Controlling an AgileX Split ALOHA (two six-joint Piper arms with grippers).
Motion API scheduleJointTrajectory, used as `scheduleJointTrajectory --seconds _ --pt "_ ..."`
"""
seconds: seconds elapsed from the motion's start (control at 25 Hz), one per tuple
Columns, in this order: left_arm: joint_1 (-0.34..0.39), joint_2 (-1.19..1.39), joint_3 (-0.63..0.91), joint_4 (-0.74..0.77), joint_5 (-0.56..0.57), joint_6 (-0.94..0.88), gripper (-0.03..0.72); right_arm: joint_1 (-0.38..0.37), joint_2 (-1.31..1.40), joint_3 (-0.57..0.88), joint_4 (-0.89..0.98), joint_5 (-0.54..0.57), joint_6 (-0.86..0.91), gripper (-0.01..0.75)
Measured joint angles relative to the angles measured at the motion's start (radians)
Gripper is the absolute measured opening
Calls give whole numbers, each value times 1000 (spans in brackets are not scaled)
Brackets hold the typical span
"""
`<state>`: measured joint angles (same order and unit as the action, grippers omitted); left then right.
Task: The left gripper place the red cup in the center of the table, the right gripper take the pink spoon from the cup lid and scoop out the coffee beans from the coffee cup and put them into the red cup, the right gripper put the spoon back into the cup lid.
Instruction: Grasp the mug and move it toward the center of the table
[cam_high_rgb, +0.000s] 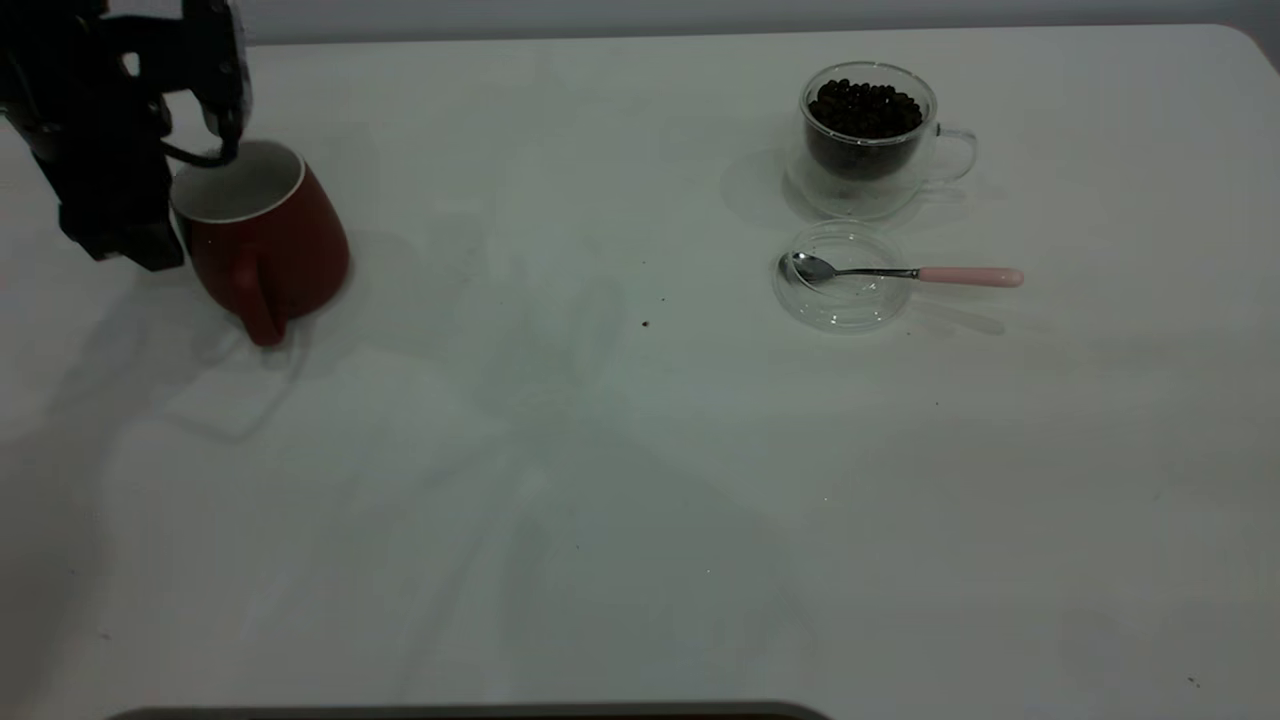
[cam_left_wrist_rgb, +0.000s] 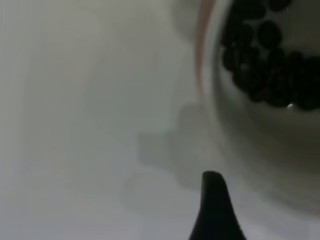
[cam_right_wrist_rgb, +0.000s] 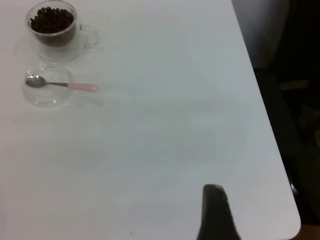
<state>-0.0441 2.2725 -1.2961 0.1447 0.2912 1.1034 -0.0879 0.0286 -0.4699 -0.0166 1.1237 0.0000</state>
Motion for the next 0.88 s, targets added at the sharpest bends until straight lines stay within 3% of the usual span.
scheduleJointTrajectory --seconds 0.36,0.88 --pt "-136 28 -5 2 -47 -24 586 0 0 0 0 0 0 537" --pt "-364 50 -5 -1 -218 -248 586 0 0 0 0 0 0 537"
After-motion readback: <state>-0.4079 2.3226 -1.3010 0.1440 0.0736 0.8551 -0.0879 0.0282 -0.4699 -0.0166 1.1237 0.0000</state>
